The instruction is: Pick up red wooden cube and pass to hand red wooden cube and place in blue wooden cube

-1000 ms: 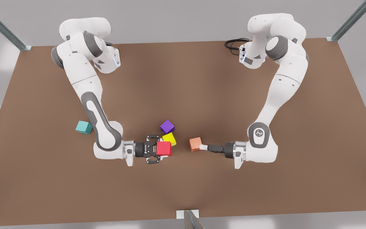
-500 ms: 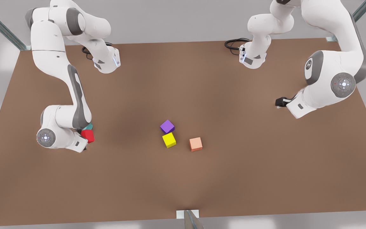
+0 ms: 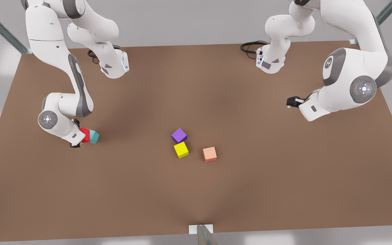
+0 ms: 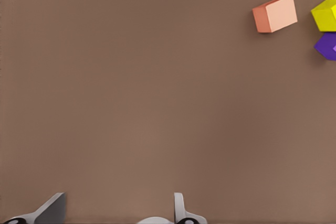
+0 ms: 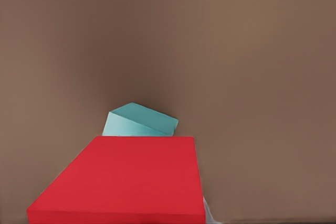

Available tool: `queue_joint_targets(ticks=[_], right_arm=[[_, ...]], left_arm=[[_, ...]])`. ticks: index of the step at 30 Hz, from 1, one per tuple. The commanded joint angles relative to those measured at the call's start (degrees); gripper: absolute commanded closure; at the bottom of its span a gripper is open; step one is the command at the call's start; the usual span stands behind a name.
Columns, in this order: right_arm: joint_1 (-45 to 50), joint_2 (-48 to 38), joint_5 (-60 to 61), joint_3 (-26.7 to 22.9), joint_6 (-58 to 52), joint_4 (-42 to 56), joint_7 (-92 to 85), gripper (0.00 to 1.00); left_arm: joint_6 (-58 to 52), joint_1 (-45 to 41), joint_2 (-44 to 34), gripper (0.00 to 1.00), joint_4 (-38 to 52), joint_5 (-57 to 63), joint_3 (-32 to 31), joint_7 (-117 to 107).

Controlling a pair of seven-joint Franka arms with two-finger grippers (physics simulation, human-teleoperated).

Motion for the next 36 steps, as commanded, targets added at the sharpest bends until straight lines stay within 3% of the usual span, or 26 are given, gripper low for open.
queue_joint_targets(ticks=[1,16,17,18,19,27,36], right_arm=[[-0.4,-0.3,-0.5,-0.2,4.0,-1.2,5.4,0.65],[-1.6,0.0,-1.2,-0.2,5.2,-6.1,4.7,0.65],[-1.6,0.0,-1.2,-0.2,5.2,-6.1,4.7,0.62],[-1.6,0.0,-1.2,-0.2,5.2,-6.1,4.8,0.36],[-1.6,0.2,-1.2,-0.1,5.2,-6.0,4.8,0.00],[-2.1,0.3,-1.0,-0.1,4.3,-4.9,4.8,0.00],[-0.9,-3.0,1.7,0.7,-5.1,-2.0,4.2,0.00]], left_arm=[[-0.5,0.3,-0.1,0.00,0.0,0.7,-0.1,-2.9],[-1.3,0.4,0.2,0.00,-0.3,0.5,0.0,-3.3],[-1.3,0.4,0.2,0.00,-0.4,0.5,0.0,-3.3],[-1.3,0.3,0.2,0.00,-0.4,0.5,0.0,-3.3],[-1.3,0.3,0.2,0.00,-0.4,0.5,-0.1,-3.3],[-1.3,0.3,0.1,0.00,-0.3,0.6,-0.1,-3.4],[-2.1,0.2,0.2,0.00,-0.7,0.6,-0.1,-3.4]])
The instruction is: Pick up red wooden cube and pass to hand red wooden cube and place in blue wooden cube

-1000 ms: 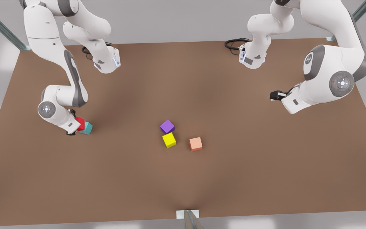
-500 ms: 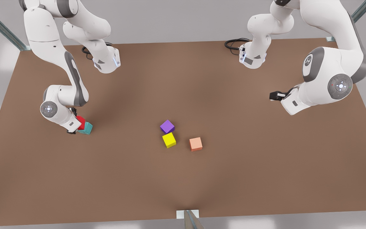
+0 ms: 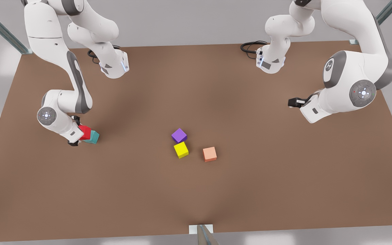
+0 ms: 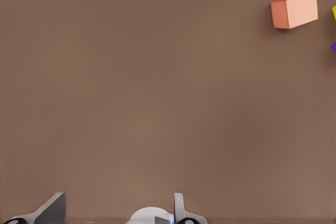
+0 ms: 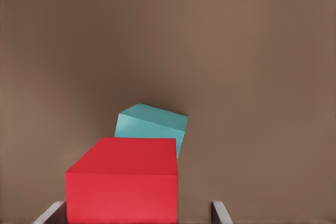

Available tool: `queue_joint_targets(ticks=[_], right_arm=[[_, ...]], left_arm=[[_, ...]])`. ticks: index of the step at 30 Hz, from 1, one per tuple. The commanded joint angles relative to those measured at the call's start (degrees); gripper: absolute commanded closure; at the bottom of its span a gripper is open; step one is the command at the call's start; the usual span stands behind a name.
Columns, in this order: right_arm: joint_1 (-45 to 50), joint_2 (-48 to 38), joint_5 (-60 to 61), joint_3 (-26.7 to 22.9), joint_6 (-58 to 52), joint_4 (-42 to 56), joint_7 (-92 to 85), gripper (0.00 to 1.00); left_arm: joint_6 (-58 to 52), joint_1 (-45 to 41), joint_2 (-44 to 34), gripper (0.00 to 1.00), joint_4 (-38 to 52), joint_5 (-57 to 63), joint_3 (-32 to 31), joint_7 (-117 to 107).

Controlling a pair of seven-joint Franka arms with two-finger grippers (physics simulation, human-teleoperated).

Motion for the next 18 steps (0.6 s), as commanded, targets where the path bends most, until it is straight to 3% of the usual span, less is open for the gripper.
queue_joint_targets(ticks=[1,7,10,11,12,13,16,18], right_arm=[[0.4,-1.5,1.2,0.1,-6.6,0.3,0.2,0.00],[1.4,-5.9,5.2,0.2,-18.4,3.7,1.4,0.00],[3.7,-0.5,7.1,0.2,-34.7,19.1,58.1,0.00],[4.2,6.9,7.4,0.2,-44.8,31.4,71.6,0.00],[4.8,12.0,7.4,0.2,-48.1,40.6,84.5,0.00],[6.7,13.1,7.3,0.1,-50.6,48.1,92.7,0.00],[7.0,15.6,6.6,-0.3,-58.4,61.9,93.4,0.00],[6.0,10.6,6.5,0.4,-62.8,61.6,93.7,0.00]], left_arm=[[-0.5,0.0,-0.1,0.00,0.0,0.0,0.0,-0.5],[-0.5,0.0,-0.1,0.00,0.0,0.1,0.0,-0.6],[-0.3,0.1,-0.1,0.00,0.4,0.2,0.0,-0.5],[-0.3,0.1,-0.1,0.00,0.4,0.2,0.0,-0.5],[-0.4,0.1,-0.1,0.00,0.4,0.2,0.0,-0.5],[-0.4,0.1,0.0,0.00,0.3,0.2,0.0,-0.5],[-2.3,-0.1,-0.2,0.00,0.4,0.0,-0.1,-1.6],[-4.0,-0.1,-0.3,0.00,0.4,0.0,-0.1,-2.4]])
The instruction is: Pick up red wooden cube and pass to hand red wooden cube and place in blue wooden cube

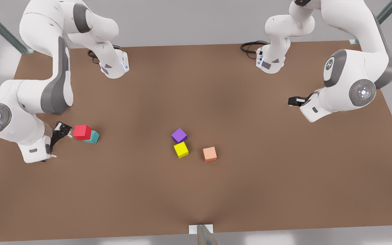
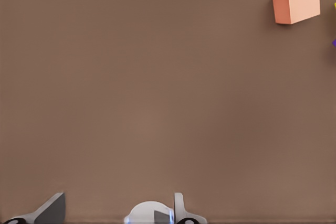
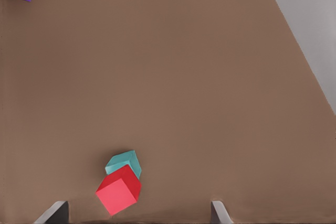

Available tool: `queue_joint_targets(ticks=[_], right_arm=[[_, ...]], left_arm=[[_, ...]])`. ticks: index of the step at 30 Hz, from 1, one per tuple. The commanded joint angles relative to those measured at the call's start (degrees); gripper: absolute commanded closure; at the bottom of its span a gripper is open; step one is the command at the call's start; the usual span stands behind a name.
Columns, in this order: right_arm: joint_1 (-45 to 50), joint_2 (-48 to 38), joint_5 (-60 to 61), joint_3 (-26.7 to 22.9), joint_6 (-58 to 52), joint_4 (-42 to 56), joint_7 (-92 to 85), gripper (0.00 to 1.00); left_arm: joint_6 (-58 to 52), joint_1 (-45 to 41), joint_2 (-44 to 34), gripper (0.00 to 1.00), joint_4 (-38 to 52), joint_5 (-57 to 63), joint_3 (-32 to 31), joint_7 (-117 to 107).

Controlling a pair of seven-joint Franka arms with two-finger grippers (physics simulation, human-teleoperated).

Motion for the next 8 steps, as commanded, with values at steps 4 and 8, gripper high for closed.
queue_joint_targets(ticks=[4,8], right_arm=[[-7.7,-11.4,-0.1,8.7,-11.6,-8.7,58.9,0.00],[-7.7,-12.6,-0.5,8.7,-9.1,-11.1,58.9,0.00]], left_arm=[[-2.1,0.1,0.1,0.00,0.3,0.1,-0.3,-2.0],[1.4,1.2,1.6,0.00,0.3,1.0,0.2,-1.8]])
